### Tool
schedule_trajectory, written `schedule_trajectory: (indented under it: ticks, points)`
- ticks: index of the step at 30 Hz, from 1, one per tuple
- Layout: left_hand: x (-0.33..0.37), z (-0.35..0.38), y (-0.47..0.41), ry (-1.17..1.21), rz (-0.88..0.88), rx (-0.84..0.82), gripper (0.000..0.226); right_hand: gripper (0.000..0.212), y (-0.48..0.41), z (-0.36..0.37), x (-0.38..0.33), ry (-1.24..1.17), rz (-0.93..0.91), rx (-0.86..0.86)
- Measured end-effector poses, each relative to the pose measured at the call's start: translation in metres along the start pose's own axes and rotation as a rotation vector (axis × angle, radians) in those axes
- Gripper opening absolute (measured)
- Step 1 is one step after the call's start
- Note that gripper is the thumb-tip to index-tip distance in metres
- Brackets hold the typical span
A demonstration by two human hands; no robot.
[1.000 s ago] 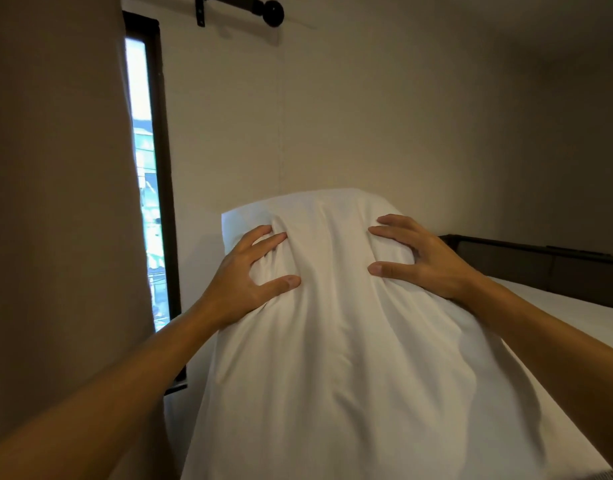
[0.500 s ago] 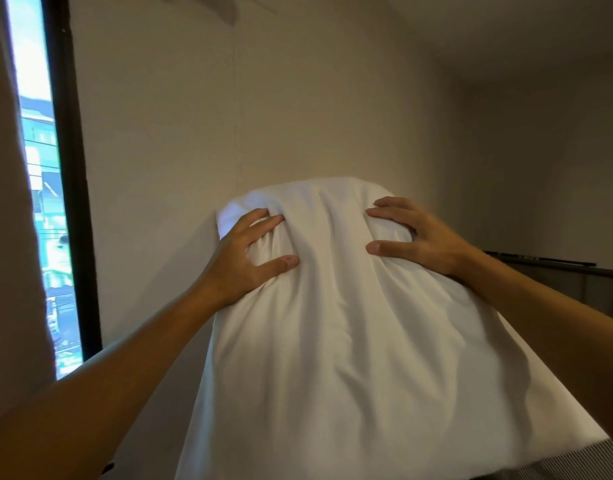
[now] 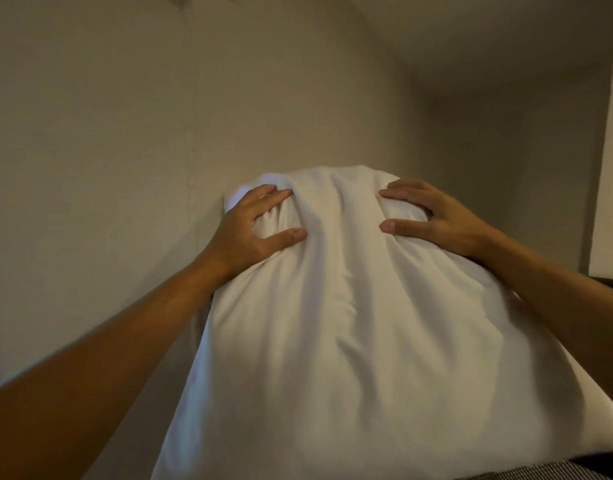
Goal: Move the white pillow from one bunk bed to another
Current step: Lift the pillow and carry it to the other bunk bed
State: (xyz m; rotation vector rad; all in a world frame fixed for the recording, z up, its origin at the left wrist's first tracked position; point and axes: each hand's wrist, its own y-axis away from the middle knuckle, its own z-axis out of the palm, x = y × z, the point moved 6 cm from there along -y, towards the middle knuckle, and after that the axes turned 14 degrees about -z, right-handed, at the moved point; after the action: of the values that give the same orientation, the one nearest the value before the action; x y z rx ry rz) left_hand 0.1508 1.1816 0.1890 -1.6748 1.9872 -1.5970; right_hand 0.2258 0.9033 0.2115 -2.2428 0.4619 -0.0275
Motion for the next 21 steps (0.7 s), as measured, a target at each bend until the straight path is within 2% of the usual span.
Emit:
schedule_trajectory:
  ticks: [8,21]
  points:
    - [0.010,0.059,-0.070,0.089,0.023,-0.071,0.081,0.054,-0.010,-0.035,0.062,0.033,0.060,0.013]
    - [0.011,0.131,-0.136,0.218,0.050,-0.174,0.078,0.057,-0.014,-0.065,0.119,0.077,0.233,0.053]
